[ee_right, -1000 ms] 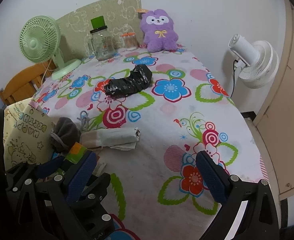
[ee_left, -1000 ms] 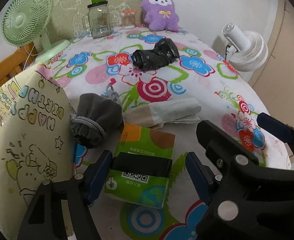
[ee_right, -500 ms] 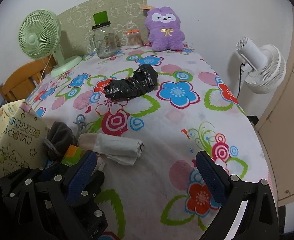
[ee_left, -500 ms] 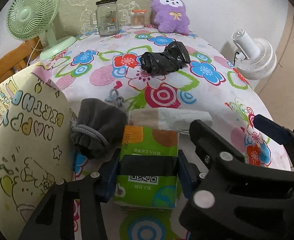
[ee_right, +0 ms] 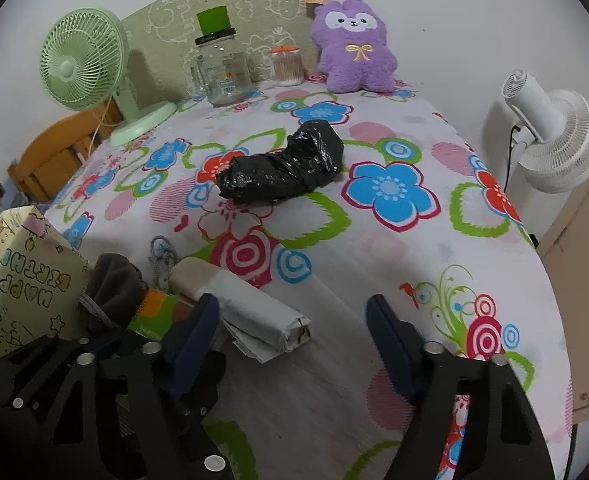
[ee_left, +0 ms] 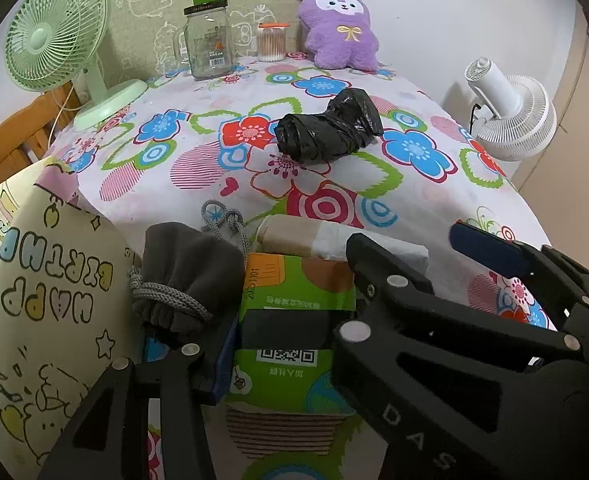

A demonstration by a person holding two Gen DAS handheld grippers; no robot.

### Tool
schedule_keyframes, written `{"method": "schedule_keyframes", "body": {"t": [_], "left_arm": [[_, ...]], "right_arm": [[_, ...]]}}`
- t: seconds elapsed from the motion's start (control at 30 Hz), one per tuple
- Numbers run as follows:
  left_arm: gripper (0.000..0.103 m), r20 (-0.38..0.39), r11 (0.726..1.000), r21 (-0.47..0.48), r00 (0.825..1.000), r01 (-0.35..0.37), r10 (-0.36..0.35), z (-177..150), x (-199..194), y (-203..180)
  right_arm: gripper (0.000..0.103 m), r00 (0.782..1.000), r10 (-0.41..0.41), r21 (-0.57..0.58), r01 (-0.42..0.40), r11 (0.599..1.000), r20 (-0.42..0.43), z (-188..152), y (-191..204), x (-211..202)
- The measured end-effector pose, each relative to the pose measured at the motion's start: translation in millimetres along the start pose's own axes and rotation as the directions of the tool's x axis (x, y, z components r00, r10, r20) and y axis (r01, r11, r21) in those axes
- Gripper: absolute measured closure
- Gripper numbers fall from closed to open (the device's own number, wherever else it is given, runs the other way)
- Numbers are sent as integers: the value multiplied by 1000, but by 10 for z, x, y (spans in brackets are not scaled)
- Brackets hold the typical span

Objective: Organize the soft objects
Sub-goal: 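Grasp the green tissue box with the left tool while the right tool grasps the white rolled cloth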

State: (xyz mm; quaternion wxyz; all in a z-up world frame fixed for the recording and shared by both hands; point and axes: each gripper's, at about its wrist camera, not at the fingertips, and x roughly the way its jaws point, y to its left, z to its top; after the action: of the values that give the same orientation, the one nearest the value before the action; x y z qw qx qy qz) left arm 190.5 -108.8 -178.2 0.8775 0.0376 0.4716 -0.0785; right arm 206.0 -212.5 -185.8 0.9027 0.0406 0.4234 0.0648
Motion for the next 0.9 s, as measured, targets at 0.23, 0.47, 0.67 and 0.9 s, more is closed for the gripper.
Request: {"method": "schedule_keyframes", "body": {"t": [0.23,0.47,0.67,0.9], "left_arm": [[49,3,1000,11,1000,-7,7,-1,-3,-14],[49,13,1000,23,1000,-18,18,-7,-8,-32],[51,11,999,48,1000,-11,10,-33,-30,-71],[53,13,997,82,1000,-1,0,-102,-91,-136]], "right_arm": [[57,998,50,-6,-50,999,-37,9,-1,77],[62,998,39,-3,-39,999,-39,-13,1,64],[64,999,23,10,-23,1000,-43,-55,-32,21],[65,999,-7,23,8,1000,-45,-144,-64,-83]]}}
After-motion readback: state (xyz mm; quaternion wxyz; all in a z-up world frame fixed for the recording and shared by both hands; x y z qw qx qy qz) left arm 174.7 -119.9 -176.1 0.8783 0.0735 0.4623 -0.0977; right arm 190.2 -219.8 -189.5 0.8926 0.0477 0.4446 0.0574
